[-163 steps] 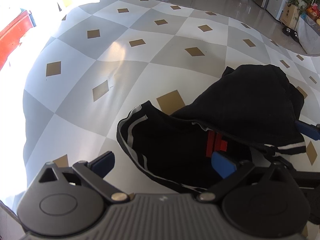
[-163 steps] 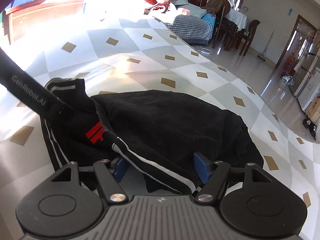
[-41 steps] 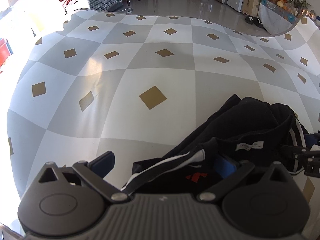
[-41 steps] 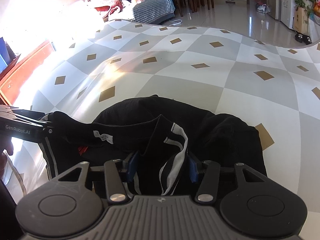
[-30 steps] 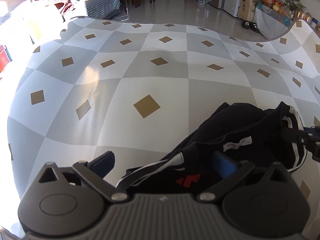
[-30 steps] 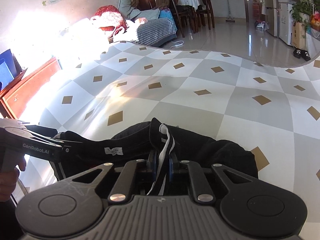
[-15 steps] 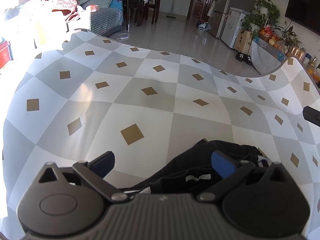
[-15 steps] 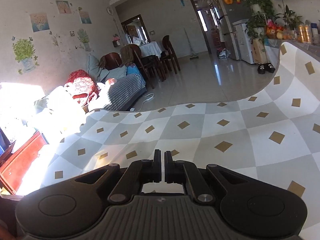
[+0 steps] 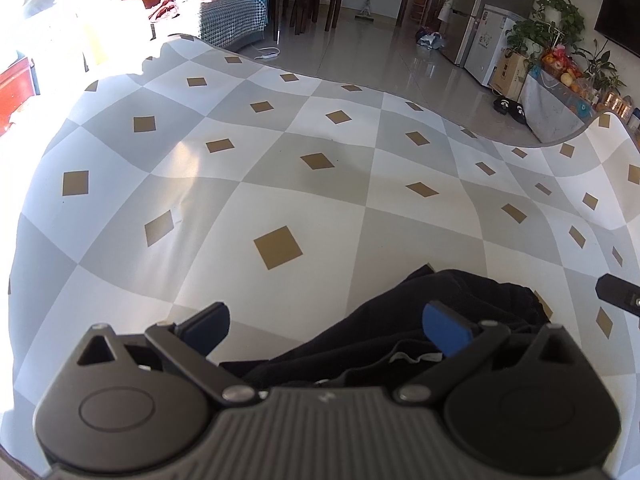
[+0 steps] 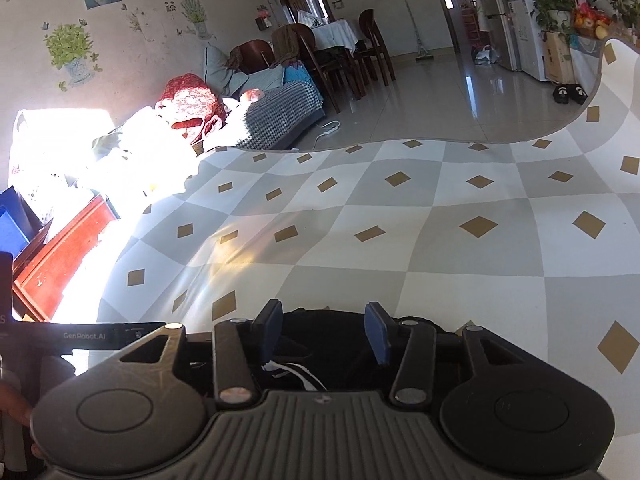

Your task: Fold clothes

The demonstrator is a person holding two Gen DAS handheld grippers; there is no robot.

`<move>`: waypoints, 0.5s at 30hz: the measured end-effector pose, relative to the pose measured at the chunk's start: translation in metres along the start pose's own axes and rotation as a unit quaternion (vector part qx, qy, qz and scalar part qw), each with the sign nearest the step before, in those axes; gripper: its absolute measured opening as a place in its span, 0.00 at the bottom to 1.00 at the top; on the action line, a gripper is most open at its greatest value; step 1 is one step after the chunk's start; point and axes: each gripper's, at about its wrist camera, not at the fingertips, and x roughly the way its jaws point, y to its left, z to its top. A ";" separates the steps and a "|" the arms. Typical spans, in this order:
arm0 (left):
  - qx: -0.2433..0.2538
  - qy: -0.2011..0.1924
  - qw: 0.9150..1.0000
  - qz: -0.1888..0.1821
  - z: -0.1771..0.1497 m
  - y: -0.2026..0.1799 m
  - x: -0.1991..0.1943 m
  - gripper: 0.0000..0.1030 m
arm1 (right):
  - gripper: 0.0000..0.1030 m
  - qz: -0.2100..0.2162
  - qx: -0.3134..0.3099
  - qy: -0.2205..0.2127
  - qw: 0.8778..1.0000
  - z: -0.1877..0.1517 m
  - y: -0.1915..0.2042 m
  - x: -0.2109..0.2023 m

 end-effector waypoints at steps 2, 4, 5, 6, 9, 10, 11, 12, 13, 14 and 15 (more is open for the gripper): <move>-0.004 0.001 1.000 0.001 0.000 0.004 0.000 1.00 | 0.48 0.013 -0.017 0.013 1.000 -0.004 0.005 0.005; -0.006 0.002 1.000 0.003 0.000 0.006 0.001 1.00 | 0.50 0.025 -0.038 0.026 0.999 -0.009 0.011 0.010; -0.007 0.003 1.000 0.004 0.000 0.007 0.001 1.00 | 0.50 0.028 -0.052 0.031 0.998 -0.011 0.014 0.013; -0.008 0.004 1.000 0.004 -0.001 0.008 0.001 1.00 | 0.51 0.030 -0.067 0.037 0.997 -0.014 0.018 0.015; -0.010 0.006 1.000 0.005 -0.002 0.010 0.002 1.00 | 0.52 0.034 -0.106 0.054 0.992 -0.023 0.026 0.023; -0.012 0.007 1.000 0.005 -0.002 0.011 0.002 1.00 | 0.53 0.035 -0.119 0.059 0.990 -0.026 0.029 0.026; -0.013 0.008 1.000 0.006 -0.003 0.011 0.003 1.00 | 0.53 0.032 -0.130 0.063 0.989 -0.029 0.030 0.029; -0.014 0.010 1.000 0.006 -0.003 0.012 0.004 1.00 | 0.53 0.030 -0.141 0.066 0.987 -0.031 0.032 0.032; -0.015 0.012 1.000 0.006 -0.004 0.012 0.005 1.00 | 0.53 0.028 -0.152 0.069 0.986 -0.033 0.034 0.035; -0.016 0.014 1.000 0.005 -0.005 0.013 0.006 1.00 | 0.53 0.027 -0.158 0.072 0.984 -0.034 0.035 0.038; -0.017 0.016 1.000 0.006 -0.006 0.013 0.007 1.00 | 0.53 0.026 -0.165 0.074 0.983 -0.036 0.037 0.040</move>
